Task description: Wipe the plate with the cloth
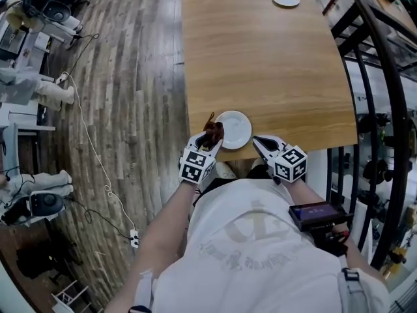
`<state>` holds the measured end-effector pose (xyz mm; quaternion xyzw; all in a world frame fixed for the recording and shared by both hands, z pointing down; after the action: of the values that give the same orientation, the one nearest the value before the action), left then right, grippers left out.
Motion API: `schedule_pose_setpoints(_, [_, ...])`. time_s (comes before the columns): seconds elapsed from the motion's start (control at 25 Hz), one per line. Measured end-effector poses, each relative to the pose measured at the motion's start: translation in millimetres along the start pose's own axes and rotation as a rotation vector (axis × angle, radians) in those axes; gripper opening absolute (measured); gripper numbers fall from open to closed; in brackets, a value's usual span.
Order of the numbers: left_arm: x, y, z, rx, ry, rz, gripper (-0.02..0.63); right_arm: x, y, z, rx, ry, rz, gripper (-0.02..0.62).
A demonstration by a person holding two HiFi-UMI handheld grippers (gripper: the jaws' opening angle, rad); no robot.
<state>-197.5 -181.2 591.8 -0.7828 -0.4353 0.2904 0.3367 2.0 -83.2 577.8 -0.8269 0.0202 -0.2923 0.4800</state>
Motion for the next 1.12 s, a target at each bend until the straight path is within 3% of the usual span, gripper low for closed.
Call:
schedule_pose_setpoints(0.32, [-4.6,36.4,-50.2,-0.133,-0.046,-0.207,0.169,25.4,4.8,24.0,0.057,-0.067,-0.066,0.014])
schedule_pose_setpoints(0.68, [7.0,70.4,-94.5,-0.33,-0.015,-0.381,0.169,64.0,20.2,54.7,0.101,-0.077,-0.164,0.014])
schedule_pose_setpoints(0.96, [-7.7,35.9,-59.7,-0.439,-0.017,-0.441,0.169,50.2,12.2,38.5,0.102,-0.053,-0.169,0.014])
schedule_pose_setpoints(1.12, [9.7,27.6,-55.2,-0.497,-0.008,-0.474,0.169,67.9,17.5,41.0,0.091,-0.012,-0.167,0.014])
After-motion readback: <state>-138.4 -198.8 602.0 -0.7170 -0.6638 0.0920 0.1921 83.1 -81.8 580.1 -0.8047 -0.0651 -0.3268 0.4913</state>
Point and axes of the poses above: the fingertips, and each gripper's own axes: z backward along the fingers, x to its right, y out of its top, the point moved 7 cm from there along z, backward along the fingers, and after that the axes turned 3 degrees about x, right-handed, at the moved point
